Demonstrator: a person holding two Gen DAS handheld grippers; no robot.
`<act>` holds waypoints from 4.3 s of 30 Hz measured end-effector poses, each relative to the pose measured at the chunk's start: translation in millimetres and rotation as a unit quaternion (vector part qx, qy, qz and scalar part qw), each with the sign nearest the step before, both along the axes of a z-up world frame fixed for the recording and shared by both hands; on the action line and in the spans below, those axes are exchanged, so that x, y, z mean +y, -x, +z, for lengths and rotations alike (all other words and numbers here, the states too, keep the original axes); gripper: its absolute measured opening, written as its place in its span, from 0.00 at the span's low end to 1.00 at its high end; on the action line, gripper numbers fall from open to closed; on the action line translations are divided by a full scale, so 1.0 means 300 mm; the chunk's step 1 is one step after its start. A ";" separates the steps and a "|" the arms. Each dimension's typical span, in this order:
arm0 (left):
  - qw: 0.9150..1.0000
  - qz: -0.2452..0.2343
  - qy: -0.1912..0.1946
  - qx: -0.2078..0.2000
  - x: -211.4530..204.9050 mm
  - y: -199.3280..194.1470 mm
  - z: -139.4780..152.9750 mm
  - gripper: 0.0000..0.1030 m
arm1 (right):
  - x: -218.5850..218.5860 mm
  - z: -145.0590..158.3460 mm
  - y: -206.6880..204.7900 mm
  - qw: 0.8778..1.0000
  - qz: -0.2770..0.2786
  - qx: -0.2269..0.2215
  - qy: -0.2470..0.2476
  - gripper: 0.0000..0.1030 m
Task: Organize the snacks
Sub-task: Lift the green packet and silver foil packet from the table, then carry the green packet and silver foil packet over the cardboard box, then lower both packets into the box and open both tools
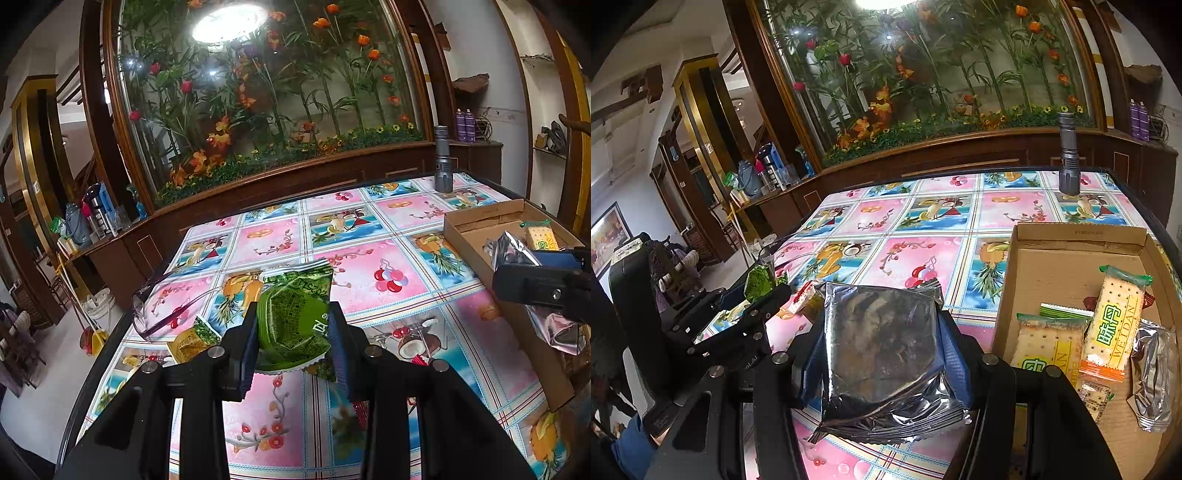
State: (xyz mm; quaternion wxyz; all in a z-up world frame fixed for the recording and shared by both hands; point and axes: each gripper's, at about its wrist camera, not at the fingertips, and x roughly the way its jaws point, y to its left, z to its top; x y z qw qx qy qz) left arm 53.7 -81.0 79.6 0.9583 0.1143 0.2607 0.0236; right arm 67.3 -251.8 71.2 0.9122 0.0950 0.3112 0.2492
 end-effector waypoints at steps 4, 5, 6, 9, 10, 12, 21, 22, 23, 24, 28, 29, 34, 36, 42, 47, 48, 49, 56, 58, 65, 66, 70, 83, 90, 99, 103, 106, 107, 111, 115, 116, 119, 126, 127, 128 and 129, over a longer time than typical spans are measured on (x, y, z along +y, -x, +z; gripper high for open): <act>1.000 0.000 -0.002 -0.001 -0.001 0.003 0.002 0.33 | -0.005 -0.003 -0.002 1.000 -0.003 0.001 -0.002 0.59; 1.000 0.000 -0.002 -0.001 -0.001 0.004 0.003 0.33 | -0.007 -0.002 -0.001 1.000 -0.003 0.001 -0.004 0.59; 1.000 0.000 -0.003 -0.001 0.000 0.004 0.004 0.33 | -0.008 -0.002 -0.002 1.000 -0.004 0.000 -0.004 0.59; 1.000 0.000 -0.003 -0.001 -0.002 0.005 0.003 0.33 | -0.013 -0.002 -0.004 1.000 -0.006 0.001 -0.006 0.59; 1.000 0.000 -0.003 -0.001 -0.003 0.005 0.004 0.33 | -0.014 -0.002 -0.005 1.000 -0.006 0.001 -0.006 0.59; 1.000 0.000 -0.005 -0.002 -0.003 0.006 0.005 0.33 | -0.016 -0.001 -0.004 1.000 -0.006 0.001 -0.007 0.59; 1.000 0.000 -0.023 -0.009 -0.004 0.013 0.002 0.33 | -0.016 0.002 -0.004 1.000 -0.007 0.001 -0.006 0.59; 1.000 0.000 -0.024 -0.009 -0.010 0.012 0.000 0.33 | -0.016 0.003 -0.005 1.000 -0.006 0.001 -0.007 0.59; 1.000 0.000 -0.025 -0.010 -0.012 0.013 0.000 0.33 | -0.015 0.003 -0.005 1.000 -0.007 0.001 -0.006 0.59; 1.000 0.000 -0.026 -0.010 -0.013 0.013 0.000 0.33 | -0.016 0.004 -0.005 1.000 -0.009 0.001 -0.006 0.59; 0.999 0.000 -0.030 -0.013 -0.018 0.012 -0.002 0.33 | -0.016 0.005 -0.005 1.000 -0.010 0.000 -0.007 0.59; 0.999 0.000 -0.030 -0.013 -0.019 0.012 -0.002 0.33 | -0.017 0.005 -0.007 1.000 -0.009 0.000 -0.008 0.59; 0.999 0.000 -0.031 -0.013 -0.019 0.013 -0.001 0.33 | -0.017 0.005 -0.004 1.000 -0.011 0.000 -0.007 0.59; 0.999 0.000 -0.031 -0.013 -0.021 0.014 -0.001 0.33 | -0.016 0.005 -0.005 1.000 -0.012 -0.001 -0.007 0.59; 0.999 0.000 -0.032 -0.014 -0.024 0.015 -0.002 0.33 | -0.030 0.007 -0.003 1.000 -0.019 0.000 -0.013 0.59; 0.999 0.000 -0.033 -0.014 -0.028 0.017 -0.002 0.33 | -0.038 0.010 -0.002 1.000 -0.020 0.000 -0.016 0.59; 0.999 0.000 -0.033 -0.014 -0.024 0.015 -0.002 0.33 | -0.038 0.011 0.000 1.000 -0.021 0.000 -0.017 0.59; 0.999 0.000 -0.033 -0.013 -0.029 0.017 -0.002 0.33 | -0.038 0.010 -0.003 1.000 -0.021 0.000 -0.016 0.59; 0.999 0.000 -0.034 -0.014 -0.033 0.020 -0.002 0.33 | -0.038 0.009 -0.004 1.000 -0.020 0.000 -0.017 0.59; 0.999 -0.001 -0.033 -0.013 -0.034 0.020 -0.002 0.33 | -0.039 0.011 -0.003 1.000 -0.021 0.000 -0.017 0.59; 1.000 -0.006 -0.022 -0.010 -0.020 0.016 0.001 0.33 | -0.054 0.019 -0.003 0.999 -0.026 0.000 -0.020 0.59; 1.000 -0.007 -0.016 -0.008 -0.015 0.012 0.002 0.33 | -0.060 0.021 -0.002 0.999 -0.028 0.000 -0.022 0.59; 1.000 -0.012 0.003 -0.002 0.007 -0.007 0.004 0.33 | -0.092 0.027 -0.003 0.999 -0.041 -0.001 -0.032 0.59; 0.998 -0.054 0.013 0.015 -0.013 -0.042 -0.016 0.33 | -0.229 0.021 -0.034 0.992 -0.117 0.007 -0.056 0.59; 0.998 -0.055 0.020 0.020 -0.012 -0.058 -0.029 0.33 | -0.269 0.019 -0.037 0.989 -0.133 0.012 -0.068 0.59; 0.998 -0.055 0.016 0.020 -0.036 -0.051 -0.038 0.33 | -0.310 0.030 -0.027 0.985 -0.149 0.009 -0.086 0.59; 0.998 -0.055 0.017 0.021 -0.036 -0.051 -0.039 0.33 | -0.328 0.034 -0.029 0.983 -0.157 0.009 -0.091 0.59; 0.998 -0.057 0.021 0.023 -0.061 -0.041 -0.037 0.33 | -0.360 0.040 -0.021 0.981 -0.169 0.005 -0.099 0.59; 0.998 -0.059 0.025 0.022 -0.060 -0.042 -0.032 0.33 | -0.374 0.041 -0.021 0.979 -0.175 0.005 -0.101 0.59; 0.996 -0.075 0.045 0.016 -0.106 -0.007 -0.001 0.33 | -0.434 0.043 -0.021 0.973 -0.203 0.004 -0.109 0.59; 0.989 -0.112 0.085 0.038 -0.175 -0.002 0.018 0.33 | -0.493 0.042 -0.019 0.967 -0.224 0.009 -0.124 0.59; 0.987 -0.120 0.091 0.045 -0.208 0.002 0.011 0.33 | -0.508 0.042 -0.020 0.965 -0.231 0.010 -0.127 0.59; 0.978 -0.161 0.115 0.073 -0.296 0.002 0.001 0.33 | -0.545 0.038 -0.023 0.960 -0.241 0.020 -0.139 0.59; 0.953 -0.234 0.146 0.127 -0.484 -0.007 -0.054 0.33 | -0.612 -0.003 -0.046 0.948 -0.277 0.068 -0.141 0.59; 0.950 -0.239 0.145 0.135 -0.510 -0.011 -0.068 0.33 | -0.618 -0.013 -0.048 0.947 -0.279 0.078 -0.141 0.59; 0.948 -0.244 0.146 0.141 -0.527 -0.014 -0.081 0.33 | -0.624 -0.027 -0.055 0.944 -0.282 0.092 -0.142 0.59; 0.946 -0.251 0.145 0.141 -0.547 -0.010 -0.091 0.33 | -0.628 -0.035 -0.059 0.943 -0.282 0.100 -0.144 0.59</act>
